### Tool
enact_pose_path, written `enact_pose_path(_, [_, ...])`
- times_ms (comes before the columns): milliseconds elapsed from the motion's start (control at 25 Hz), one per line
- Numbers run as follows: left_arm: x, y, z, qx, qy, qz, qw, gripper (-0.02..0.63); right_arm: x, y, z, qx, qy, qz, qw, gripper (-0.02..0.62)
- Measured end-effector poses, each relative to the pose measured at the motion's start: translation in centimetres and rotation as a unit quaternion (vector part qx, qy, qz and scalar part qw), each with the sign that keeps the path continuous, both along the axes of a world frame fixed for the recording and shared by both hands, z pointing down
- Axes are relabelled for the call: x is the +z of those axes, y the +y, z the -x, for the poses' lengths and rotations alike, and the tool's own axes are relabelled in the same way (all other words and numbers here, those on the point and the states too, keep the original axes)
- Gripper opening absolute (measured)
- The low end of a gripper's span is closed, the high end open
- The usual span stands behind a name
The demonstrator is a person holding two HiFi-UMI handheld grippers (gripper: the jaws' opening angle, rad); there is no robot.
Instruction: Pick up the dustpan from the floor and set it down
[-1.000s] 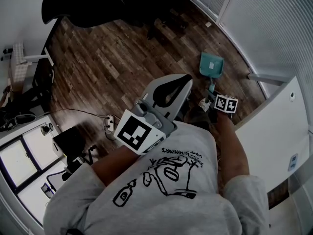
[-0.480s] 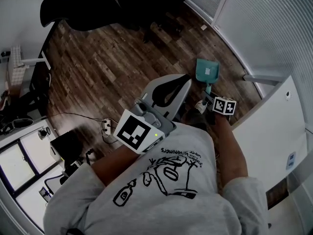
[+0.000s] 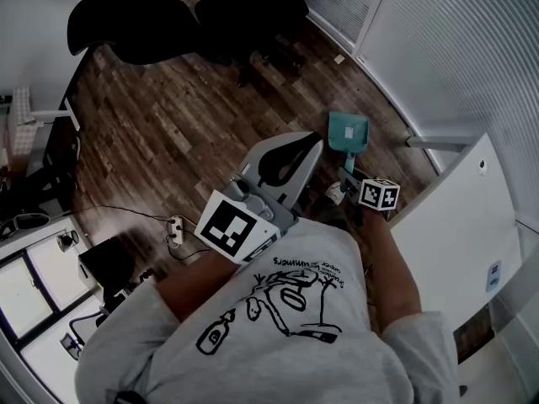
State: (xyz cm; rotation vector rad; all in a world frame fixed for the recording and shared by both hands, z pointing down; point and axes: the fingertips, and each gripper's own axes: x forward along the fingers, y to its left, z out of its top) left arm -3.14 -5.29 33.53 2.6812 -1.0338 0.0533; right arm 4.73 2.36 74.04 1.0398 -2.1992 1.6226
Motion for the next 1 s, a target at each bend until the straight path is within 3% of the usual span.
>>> enact_pose_path(1000, [-1.2,-0.8,-0.9,0.014,0.007,-0.018,0.9997,0.002,-17.6,-2.3,-0.6,0.038,-0.033,-0.078,0.996,0.089])
